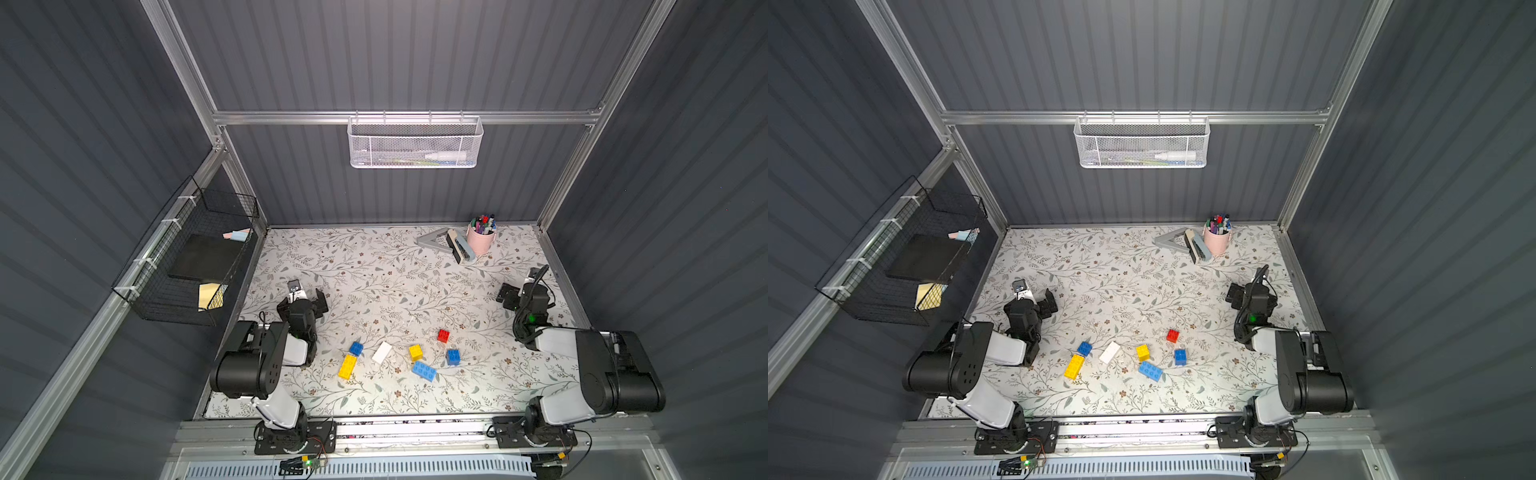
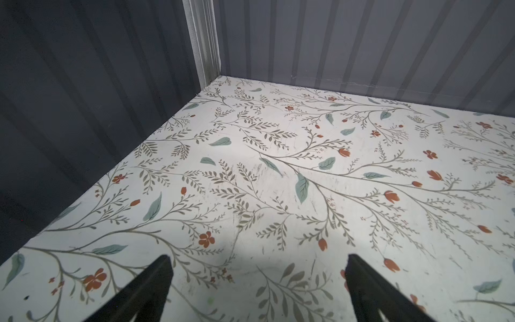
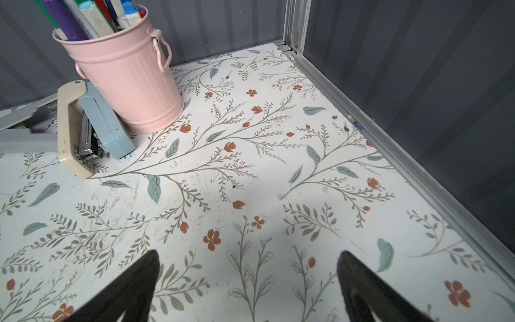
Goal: Assemble a spoon with lego
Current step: Pick up the lego brick from the center of the board.
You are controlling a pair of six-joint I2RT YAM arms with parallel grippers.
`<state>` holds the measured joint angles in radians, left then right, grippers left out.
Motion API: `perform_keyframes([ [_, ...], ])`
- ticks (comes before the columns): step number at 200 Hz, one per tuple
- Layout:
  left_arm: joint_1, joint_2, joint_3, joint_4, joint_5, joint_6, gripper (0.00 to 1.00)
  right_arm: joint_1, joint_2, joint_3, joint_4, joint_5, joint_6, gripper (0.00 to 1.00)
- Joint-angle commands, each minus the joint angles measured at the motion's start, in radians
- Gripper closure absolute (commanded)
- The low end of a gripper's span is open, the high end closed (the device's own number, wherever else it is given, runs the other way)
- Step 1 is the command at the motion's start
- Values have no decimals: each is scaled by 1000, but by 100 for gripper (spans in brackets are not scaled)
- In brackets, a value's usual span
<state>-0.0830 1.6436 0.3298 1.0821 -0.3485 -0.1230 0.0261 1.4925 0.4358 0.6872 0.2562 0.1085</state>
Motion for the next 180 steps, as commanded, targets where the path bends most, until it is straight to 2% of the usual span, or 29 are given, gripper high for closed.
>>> perform_keyframes([
  [1,-3,-2,5,-5,-17,-6,1,2,-13,-4,17,12,-1,1],
  [173,-3,-4,6,-5,-16,-6,1,3,-15,-3,20,11,-7,1],
  [180,-4,-7,7,12,-11,42,1,7,-20,-3,47,6,-17,1],
])
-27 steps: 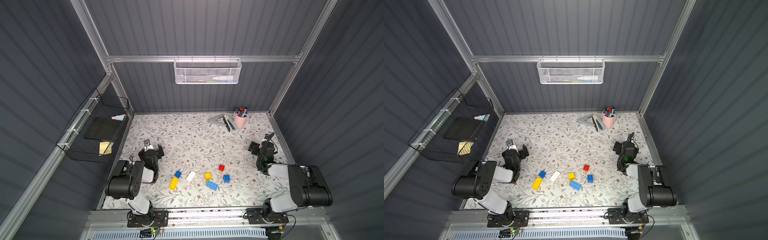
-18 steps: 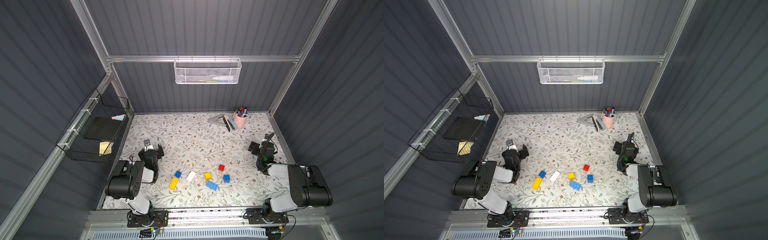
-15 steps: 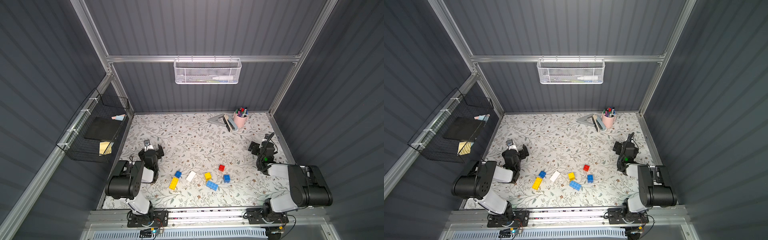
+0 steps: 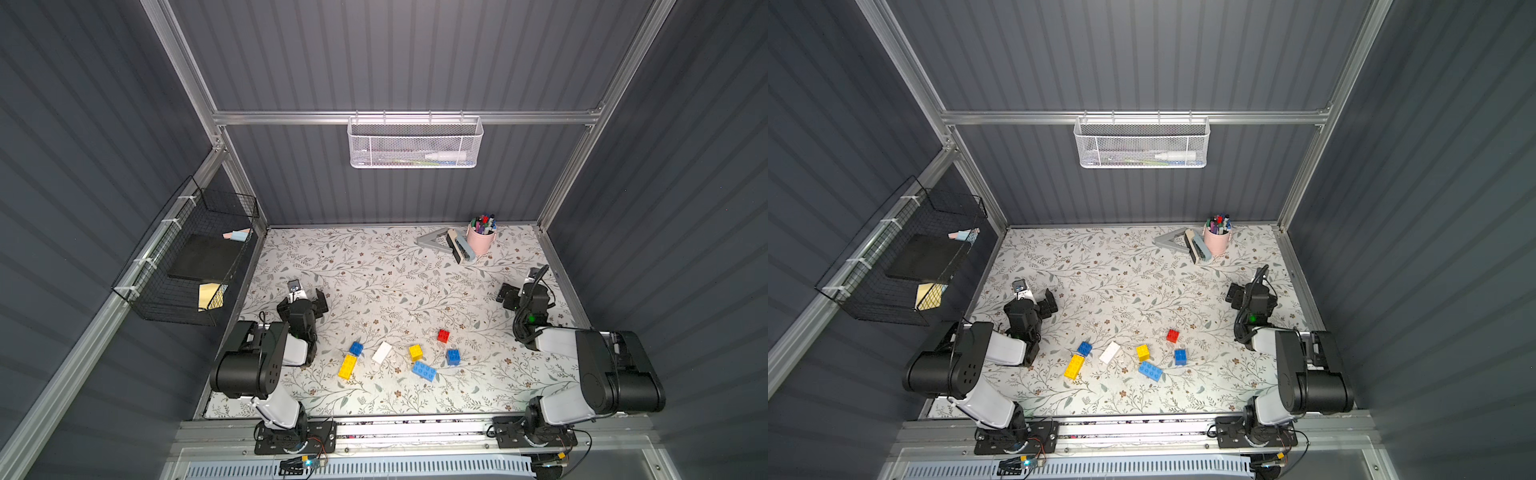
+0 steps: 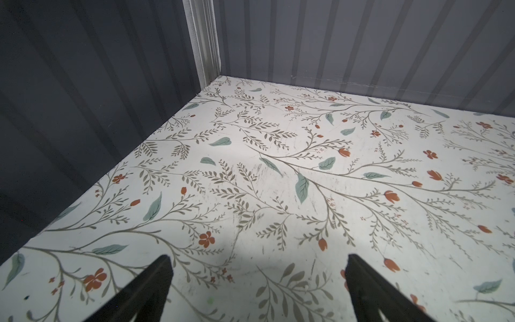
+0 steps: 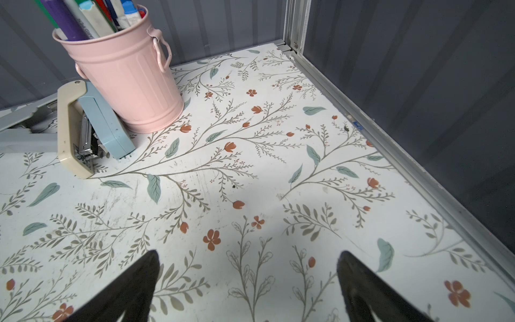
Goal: Assemble a spoon with lego
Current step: Pick up the lego brick from the center of the board.
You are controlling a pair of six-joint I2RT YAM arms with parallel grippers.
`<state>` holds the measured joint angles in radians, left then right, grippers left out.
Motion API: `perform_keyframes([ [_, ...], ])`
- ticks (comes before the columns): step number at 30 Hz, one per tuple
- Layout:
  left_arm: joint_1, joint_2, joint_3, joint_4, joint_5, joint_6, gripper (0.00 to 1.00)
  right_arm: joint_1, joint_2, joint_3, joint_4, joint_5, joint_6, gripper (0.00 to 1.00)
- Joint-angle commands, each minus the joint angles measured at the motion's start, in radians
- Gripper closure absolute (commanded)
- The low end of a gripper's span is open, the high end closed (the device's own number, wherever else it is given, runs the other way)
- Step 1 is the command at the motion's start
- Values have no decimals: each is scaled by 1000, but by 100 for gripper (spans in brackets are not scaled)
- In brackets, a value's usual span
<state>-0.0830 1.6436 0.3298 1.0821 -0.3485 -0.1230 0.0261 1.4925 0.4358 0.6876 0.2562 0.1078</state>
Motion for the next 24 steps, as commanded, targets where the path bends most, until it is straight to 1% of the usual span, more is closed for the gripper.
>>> perform_keyframes([
  [1,-5,-11,10,10,-11,50,1,6,-21,-4,44,1,-19,1],
  [2,-28,-45,33,-64,-10,76,1,11,-38,3,25,-62,-95,1],
  [3,-66,-102,77,-196,-49,96,1,48,-63,22,21,-20,-142,1],
  [4,-106,-163,138,-328,-102,95,1,98,-122,66,-83,89,-158,1],
  [5,-122,-215,191,-445,-134,60,1,121,-183,114,-218,123,-122,1],
  [6,-129,-274,258,-585,-143,-10,0,124,-257,199,-428,29,-72,1],
  [7,-131,-320,327,-726,-142,-108,1,129,-319,294,-619,-51,0,1],
  [8,-133,-353,393,-850,-112,-182,1,143,-340,370,-731,-90,48,1],
  [9,-136,-377,460,-977,-54,-242,1,171,-356,443,-852,-125,93,1],
  [10,-147,-398,512,-1079,-8,-284,1,204,-365,493,-943,-145,120,1],
  [11,-156,-413,549,-1158,45,-331,1,247,-370,549,-1041,-154,141,1],
  [12,-167,-431,570,-1226,114,-355,1,312,-373,593,-1126,-162,159,1],
  [15,-204,-501,551,-1371,249,-420,1,491,-356,671,-1332,-176,163,1],
  [16,-220,-534,533,-1421,273,-449,1,547,-349,681,-1383,-176,163,1],
  [17,-236,-564,515,-1459,286,-470,1,592,-342,684,-1412,-207,241,1],
  [18,-263,-600,488,-1485,302,-484,1,650,-333,687,-1457,-208,290,1],
  [21,-356,-681,431,-1550,313,-509,1,791,-292,686,-1529,-202,327,1],
  [24,-418,-712,399,-1626,294,-530,1,872,-199,705,-1580,-224,355,1],
])
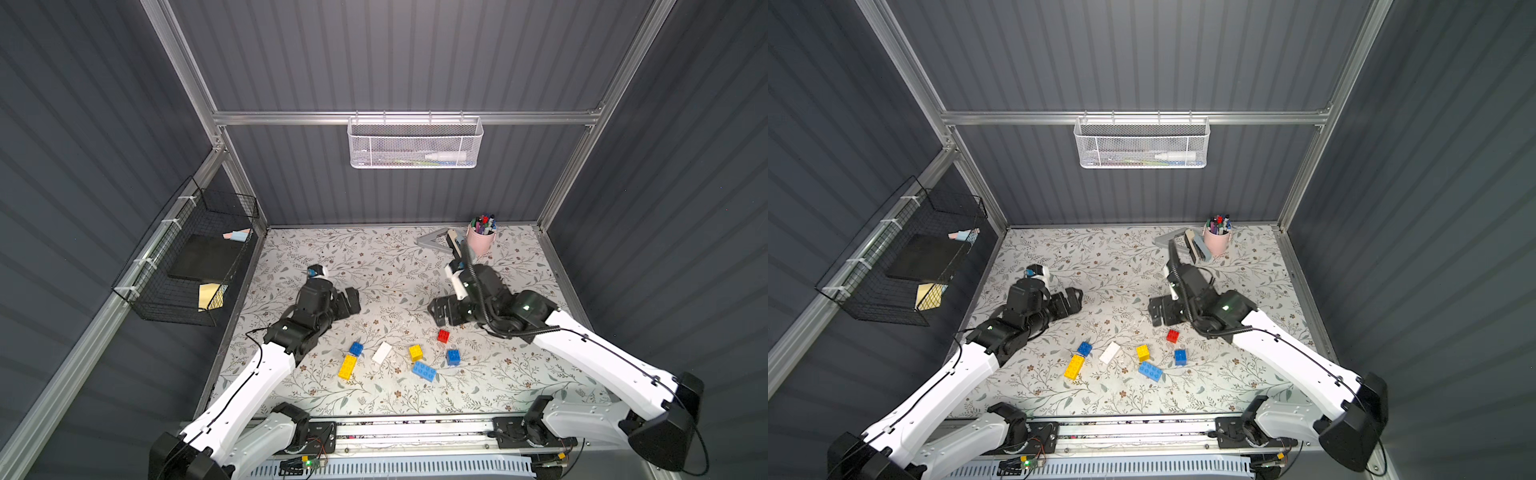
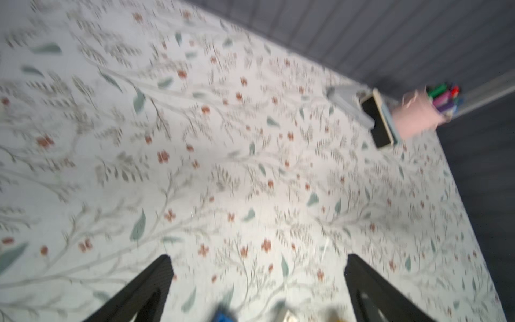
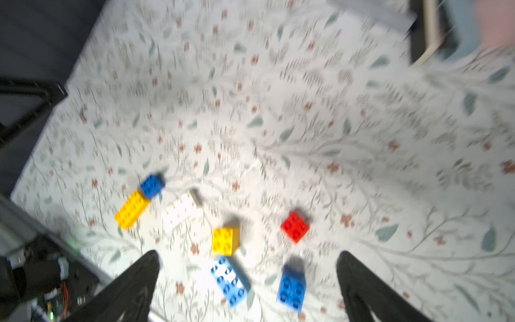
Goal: Assemble a spoon with lego
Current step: Pick up the lego brick from the center of the board.
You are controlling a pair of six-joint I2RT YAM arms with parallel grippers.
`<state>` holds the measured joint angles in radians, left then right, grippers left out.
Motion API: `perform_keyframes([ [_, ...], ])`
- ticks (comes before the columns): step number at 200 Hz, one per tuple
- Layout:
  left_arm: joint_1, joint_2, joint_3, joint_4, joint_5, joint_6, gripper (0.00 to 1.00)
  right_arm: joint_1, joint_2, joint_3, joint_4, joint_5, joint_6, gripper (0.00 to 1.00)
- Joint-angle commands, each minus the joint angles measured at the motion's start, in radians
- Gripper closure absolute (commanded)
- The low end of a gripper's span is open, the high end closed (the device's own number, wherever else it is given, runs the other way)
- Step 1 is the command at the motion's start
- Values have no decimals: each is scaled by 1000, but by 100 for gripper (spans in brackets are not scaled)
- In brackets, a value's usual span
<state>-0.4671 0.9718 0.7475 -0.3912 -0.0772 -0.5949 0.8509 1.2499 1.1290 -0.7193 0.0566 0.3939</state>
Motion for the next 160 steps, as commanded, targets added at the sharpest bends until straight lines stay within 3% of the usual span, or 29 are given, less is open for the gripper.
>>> perform_keyframes([
  [1,-49,-55,-34,-167,12,-70,1,69,80,33,-196,-31,77,1],
  [44,-136,-132,-127,-163,-6,-142,1,139,274,124,-230,-89,66,3],
  [86,-259,-113,-148,-161,-96,-187,1,159,419,181,-237,-137,86,16],
  [160,-311,-115,-166,-161,-118,-184,1,171,537,181,-181,-69,137,29],
])
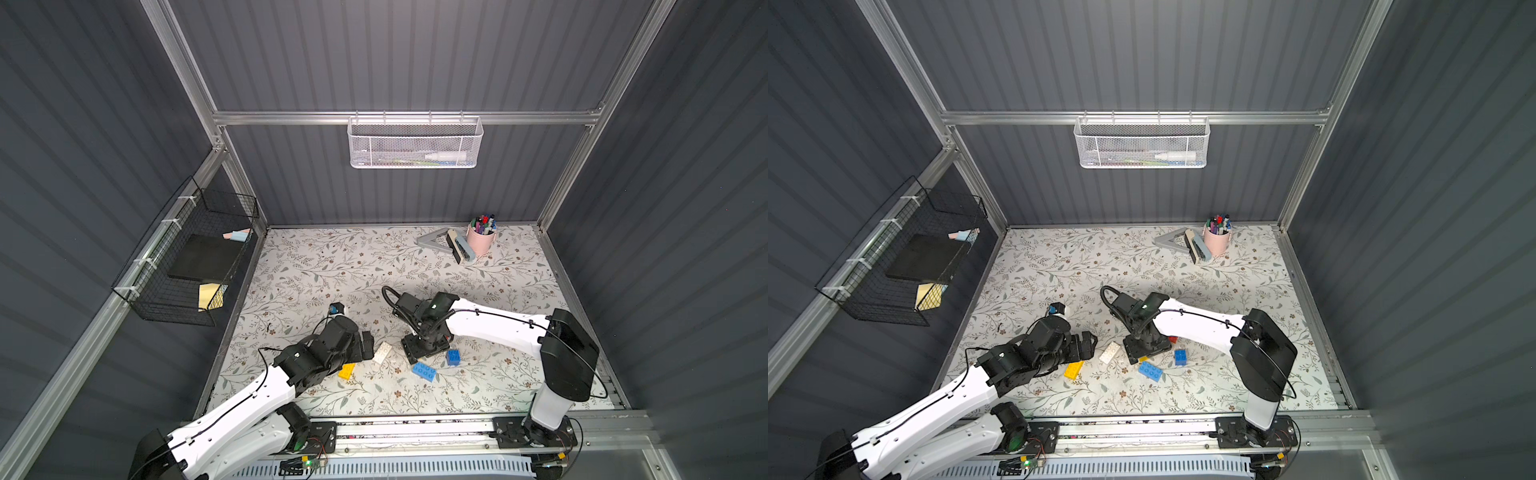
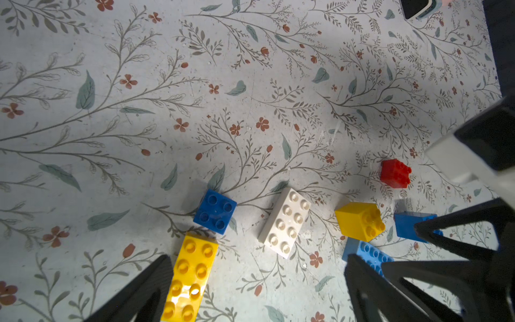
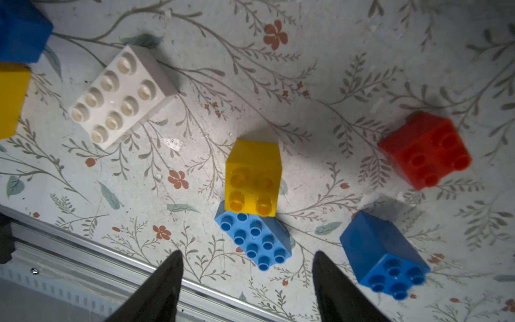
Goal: Assemble a spoon with lego
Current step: Pick up the lego brick from the center of the board.
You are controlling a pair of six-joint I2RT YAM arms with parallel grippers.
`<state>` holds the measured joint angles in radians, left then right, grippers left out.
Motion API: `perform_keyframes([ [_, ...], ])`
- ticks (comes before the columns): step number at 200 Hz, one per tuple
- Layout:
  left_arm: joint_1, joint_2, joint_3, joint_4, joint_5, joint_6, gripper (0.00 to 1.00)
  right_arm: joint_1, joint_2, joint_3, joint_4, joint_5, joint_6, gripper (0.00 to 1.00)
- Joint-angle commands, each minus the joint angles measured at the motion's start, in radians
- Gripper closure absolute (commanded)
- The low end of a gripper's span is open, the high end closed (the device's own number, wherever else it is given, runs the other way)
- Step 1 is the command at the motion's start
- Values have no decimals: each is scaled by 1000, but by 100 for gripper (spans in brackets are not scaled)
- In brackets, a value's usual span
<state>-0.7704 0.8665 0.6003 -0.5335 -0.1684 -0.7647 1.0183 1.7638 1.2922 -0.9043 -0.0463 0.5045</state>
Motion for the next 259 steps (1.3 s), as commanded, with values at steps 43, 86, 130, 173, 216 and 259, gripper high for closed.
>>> perform_keyframes([
  [43,-10,-34,-30,-23,-29,-1,1,-1,98,57,12,62,24,33],
  [86,-10,-42,-32,-23,-13,7,1,-11,149,89,13,78,20,42],
  [130,-10,-53,-26,-35,-18,10,1,-15,162,75,19,73,26,51],
  [173,-10,-48,-23,-43,-19,18,1,-18,166,65,26,73,25,65],
  [216,-10,-54,-19,-45,-14,38,1,-19,67,59,-38,99,27,74],
  [259,-11,-33,-6,-26,41,85,1,-40,-153,-42,-175,173,61,75],
])
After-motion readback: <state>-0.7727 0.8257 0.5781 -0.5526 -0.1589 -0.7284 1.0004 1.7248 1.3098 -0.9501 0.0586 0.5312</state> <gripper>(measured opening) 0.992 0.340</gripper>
